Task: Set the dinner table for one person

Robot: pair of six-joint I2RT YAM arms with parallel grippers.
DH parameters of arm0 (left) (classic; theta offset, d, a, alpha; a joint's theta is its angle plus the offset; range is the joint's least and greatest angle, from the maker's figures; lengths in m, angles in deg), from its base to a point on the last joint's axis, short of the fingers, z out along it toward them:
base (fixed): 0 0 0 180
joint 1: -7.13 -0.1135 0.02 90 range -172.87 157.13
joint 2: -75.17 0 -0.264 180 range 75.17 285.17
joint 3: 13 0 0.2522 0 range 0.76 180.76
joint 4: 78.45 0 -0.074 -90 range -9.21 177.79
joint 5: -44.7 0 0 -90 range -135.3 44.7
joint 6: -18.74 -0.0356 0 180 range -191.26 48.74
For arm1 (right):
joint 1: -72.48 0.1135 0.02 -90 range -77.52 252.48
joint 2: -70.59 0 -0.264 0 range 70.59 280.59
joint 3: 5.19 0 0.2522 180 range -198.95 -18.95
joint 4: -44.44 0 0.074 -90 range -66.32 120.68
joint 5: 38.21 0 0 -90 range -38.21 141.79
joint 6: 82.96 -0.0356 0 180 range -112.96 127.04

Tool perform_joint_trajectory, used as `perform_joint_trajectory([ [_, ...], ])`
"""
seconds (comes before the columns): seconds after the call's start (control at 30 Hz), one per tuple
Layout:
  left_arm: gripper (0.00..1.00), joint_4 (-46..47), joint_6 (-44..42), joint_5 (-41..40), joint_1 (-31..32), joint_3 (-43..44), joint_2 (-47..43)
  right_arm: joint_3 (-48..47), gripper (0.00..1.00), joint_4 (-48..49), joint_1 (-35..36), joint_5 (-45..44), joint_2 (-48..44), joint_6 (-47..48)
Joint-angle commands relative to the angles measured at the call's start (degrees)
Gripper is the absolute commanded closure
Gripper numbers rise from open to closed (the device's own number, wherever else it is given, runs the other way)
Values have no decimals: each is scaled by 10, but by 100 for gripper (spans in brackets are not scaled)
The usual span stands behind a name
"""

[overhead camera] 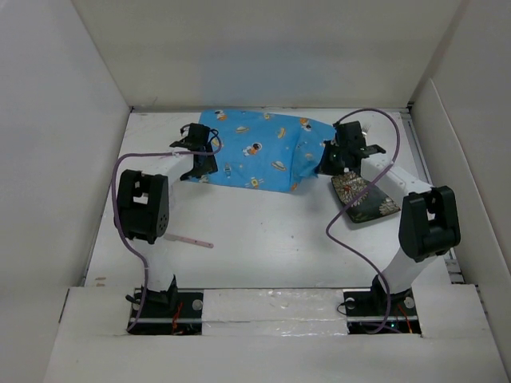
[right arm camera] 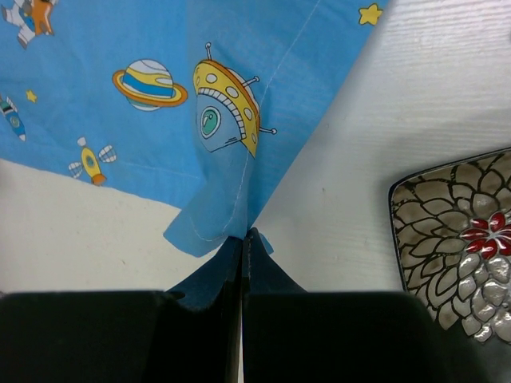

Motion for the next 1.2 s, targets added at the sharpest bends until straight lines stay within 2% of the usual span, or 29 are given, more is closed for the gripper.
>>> perform_joint_trajectory([
  [0.0, 31, 6, 19, -25, 1, 34, 31, 14, 100, 36, 5, 10, -36, 14],
  [0.07, 32, 8, 20, -22, 1, 36, 53, 23, 100, 37, 5, 15, -40, 18],
  [0.27, 44, 0, 10, -25, 1, 45, 83, 41, 100, 39, -1, 16, -51, 28],
  [0.37, 71, 0, -5, -32, 1, 36, 88, 49, 100, 40, -6, 14, -55, 29],
  [0.4, 84, -4, -8, -34, 1, 32, 88, 55, 100, 42, -6, 14, -56, 29],
  [0.5, 100, -6, -16, -37, 1, 18, 85, 64, 100, 42, -6, 14, -63, 30],
  [0.63, 100, -19, -22, -34, 1, -10, 63, 71, 100, 37, -12, 9, -73, 35],
  [0.83, 100, -35, -22, 0, 1, -104, -48, 90, 100, 21, -17, 11, -103, 36],
  [0.97, 100, -58, -13, 18, 1, -166, -125, 132, 100, -1, -12, 3, -127, 29],
  [1.17, 100, -65, -12, 47, 1, -203, -166, 198, 100, -13, -12, -10, -149, 15],
])
